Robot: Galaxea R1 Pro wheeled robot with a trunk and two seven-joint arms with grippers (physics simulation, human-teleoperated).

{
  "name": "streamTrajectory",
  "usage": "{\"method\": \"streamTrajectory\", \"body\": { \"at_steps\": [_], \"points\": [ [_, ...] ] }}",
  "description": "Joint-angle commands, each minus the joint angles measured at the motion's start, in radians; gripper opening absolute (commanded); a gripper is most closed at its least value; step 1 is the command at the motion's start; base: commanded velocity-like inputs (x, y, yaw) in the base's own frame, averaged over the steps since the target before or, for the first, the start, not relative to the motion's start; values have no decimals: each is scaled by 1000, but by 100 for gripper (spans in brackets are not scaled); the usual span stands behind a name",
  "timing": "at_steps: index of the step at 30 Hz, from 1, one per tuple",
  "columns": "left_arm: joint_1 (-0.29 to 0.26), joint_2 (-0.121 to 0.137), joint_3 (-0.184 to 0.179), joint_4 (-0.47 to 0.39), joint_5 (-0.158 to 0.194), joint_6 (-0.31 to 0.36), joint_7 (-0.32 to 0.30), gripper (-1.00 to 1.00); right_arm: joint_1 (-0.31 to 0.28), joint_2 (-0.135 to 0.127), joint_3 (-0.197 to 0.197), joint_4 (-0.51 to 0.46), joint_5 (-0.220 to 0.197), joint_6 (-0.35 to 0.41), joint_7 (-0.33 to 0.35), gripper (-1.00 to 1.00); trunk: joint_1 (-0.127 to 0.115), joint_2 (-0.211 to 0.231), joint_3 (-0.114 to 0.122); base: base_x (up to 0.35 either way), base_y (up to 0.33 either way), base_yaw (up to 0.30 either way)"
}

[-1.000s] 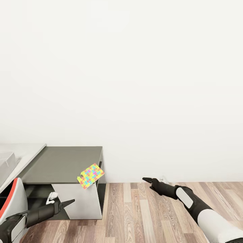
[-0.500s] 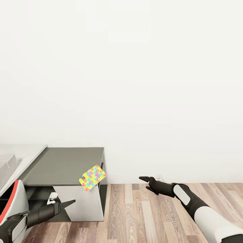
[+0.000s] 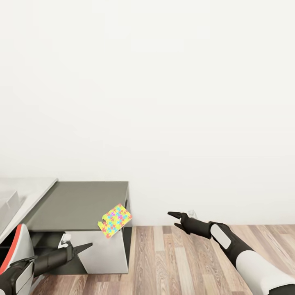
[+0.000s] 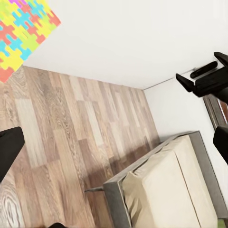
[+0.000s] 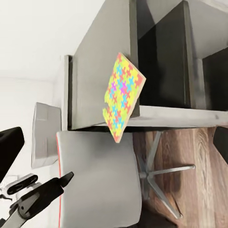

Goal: Put all the toys in the child's room - the three board games (two on the bed and one on the table), the two jigsaw puzzles on the table, and the tennis ball on the table - inside the toy box on the table in the child's room.

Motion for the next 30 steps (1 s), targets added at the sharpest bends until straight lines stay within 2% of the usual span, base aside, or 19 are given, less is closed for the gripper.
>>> {"method": "streamTrajectory", "body": {
  "at_steps": [1, 10, 14, 22, 25, 27, 29, 30],
  "points": [
    [-1, 0, 0, 0, 3, 10, -3, 100, -1, -2, 5, 0, -5, 2, 7, 100, 1, -2, -2, 150, 125, 0],
    [0, -1, -3, 0, 3, 8, -4, 100, -1, -12, 1, 1, -6, 1, 32, 100, 1, -2, -2, 91, 52, 0],
    [0, -1, -4, 0, 3, 8, -4, 100, 0, -12, -19, 1, -6, 3, 35, 100, 1, -2, -2, 9, 4, 0],
    [0, -1, -4, 0, 4, 12, -9, 100, 0, -1, -35, 2, -6, 5, 33, 100, 1, -2, -2, 1, 1, 0],
    [0, -2, -3, 0, 5, 22, -12, 100, 0, 4, -33, 2, -7, 3, 31, 100, 12, -23, -12, 0, 0, 0],
    [0, -2, -3, 0, 5, 35, -25, 100, 0, 22, -32, 2, -7, 1, 27, 100, 16, -30, -15, 0, 0, 0],
    [0, -4, -4, 0, 4, 53, -62, 100, -2, 66, -32, 1, -6, 5, 24, 100, 16, -30, -15, 0, 0, 0],
    [0, -5, -6, 0, 4, 56, -72, 100, -2, 77, -32, 1, -5, 5, 23, 100, 16, -30, -15, 0, 0, 0]
  ]
}}
